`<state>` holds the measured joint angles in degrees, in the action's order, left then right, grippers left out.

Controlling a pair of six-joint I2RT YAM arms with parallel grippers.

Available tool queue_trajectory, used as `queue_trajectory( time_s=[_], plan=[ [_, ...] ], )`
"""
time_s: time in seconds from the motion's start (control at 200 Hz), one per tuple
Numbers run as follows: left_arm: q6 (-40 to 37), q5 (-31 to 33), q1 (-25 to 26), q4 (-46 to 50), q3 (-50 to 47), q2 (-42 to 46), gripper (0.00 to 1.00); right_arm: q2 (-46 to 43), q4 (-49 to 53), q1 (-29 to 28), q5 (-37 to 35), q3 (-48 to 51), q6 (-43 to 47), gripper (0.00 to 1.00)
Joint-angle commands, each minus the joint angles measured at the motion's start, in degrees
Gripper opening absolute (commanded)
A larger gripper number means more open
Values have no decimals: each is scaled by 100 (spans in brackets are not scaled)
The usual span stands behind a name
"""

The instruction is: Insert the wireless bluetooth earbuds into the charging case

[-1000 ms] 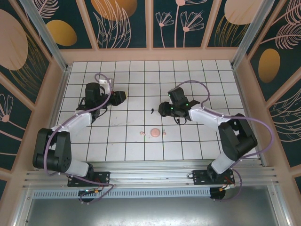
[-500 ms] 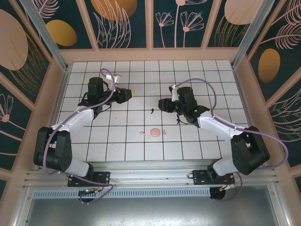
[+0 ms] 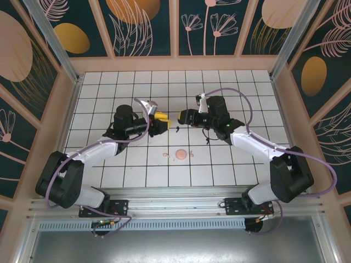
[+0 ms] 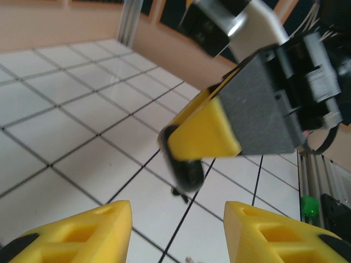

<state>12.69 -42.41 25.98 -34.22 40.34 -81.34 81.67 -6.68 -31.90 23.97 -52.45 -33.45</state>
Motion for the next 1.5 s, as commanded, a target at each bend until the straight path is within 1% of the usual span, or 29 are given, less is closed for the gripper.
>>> queue_trajectory(
  time_s=[0.0, 0.165, 0.525, 0.901, 1.196, 1.411, 1.496],
  plan=[
    [-273, -214, 157, -887, 39, -109, 49, -219, -551, 18, 359, 150, -399, 45],
    [-221, -203, 275, -963, 132, -272, 49, -341, -669, 24, 374, 207, -553, 45],
    [-50, -72, 391, -1064, 157, -339, 50, -542, -992, 22, 446, 340, -893, 45],
    [170, -31, 509, -1188, 297, -510, 45, -790, -1181, 22, 387, 599, -1079, 44],
    [216, -48, 625, -1221, 333, -561, 46, -889, -1266, 18, 364, 687, -1158, 45],
    [242, -102, 637, -1228, 378, -507, 40, -889, -1257, 24, 363, 701, -1161, 45],
    [243, -76, 638, -1232, 377, -481, 41, -889, -1265, 18, 354, 701, -1161, 44]
  ],
)
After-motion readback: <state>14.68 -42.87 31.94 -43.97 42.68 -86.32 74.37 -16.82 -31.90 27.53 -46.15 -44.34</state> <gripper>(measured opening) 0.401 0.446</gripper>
